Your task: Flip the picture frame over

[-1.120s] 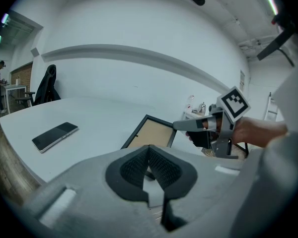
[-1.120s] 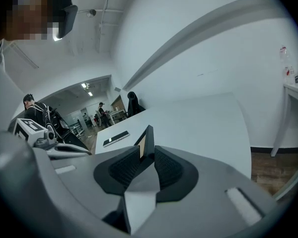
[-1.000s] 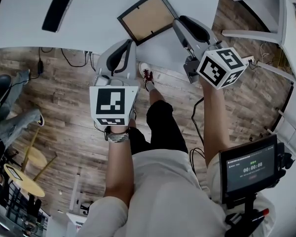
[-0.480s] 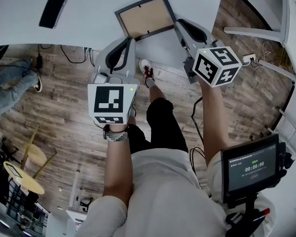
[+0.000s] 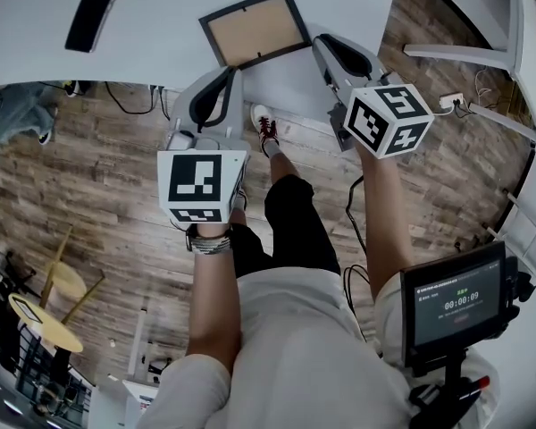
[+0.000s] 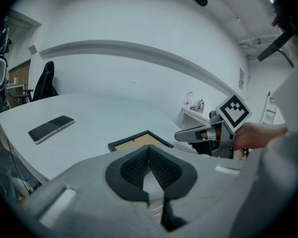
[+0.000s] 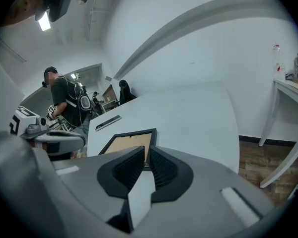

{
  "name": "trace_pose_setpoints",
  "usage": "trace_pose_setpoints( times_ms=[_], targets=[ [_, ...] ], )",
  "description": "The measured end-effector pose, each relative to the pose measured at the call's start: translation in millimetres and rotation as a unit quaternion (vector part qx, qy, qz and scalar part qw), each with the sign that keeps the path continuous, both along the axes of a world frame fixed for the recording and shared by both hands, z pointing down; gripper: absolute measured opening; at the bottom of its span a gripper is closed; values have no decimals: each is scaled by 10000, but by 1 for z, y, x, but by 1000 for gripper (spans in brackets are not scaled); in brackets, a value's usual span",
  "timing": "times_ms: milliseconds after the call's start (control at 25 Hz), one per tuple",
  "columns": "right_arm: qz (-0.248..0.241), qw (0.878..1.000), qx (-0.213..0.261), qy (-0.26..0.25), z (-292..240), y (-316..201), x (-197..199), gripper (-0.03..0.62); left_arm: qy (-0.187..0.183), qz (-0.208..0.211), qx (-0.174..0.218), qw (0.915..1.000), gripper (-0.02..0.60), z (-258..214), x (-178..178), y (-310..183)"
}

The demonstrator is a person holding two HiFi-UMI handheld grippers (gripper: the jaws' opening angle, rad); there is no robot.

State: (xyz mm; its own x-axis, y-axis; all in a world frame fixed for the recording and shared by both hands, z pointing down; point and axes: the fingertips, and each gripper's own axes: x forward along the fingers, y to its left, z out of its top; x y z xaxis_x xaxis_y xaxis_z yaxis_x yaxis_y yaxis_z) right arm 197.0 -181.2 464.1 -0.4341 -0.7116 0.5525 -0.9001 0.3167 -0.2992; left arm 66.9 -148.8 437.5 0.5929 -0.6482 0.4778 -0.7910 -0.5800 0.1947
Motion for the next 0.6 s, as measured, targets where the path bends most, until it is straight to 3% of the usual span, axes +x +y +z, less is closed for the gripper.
trace_pose_setpoints(
  times_ms=[360,600],
  targets=[
    [179,9996,185,74,-15,0,14,21,0,64,91,9999,3,-9,13,-9],
    [394,9978,518,100,-81,24,6,5,-36,54,368,9993,3,-70,-9,7]
  ],
)
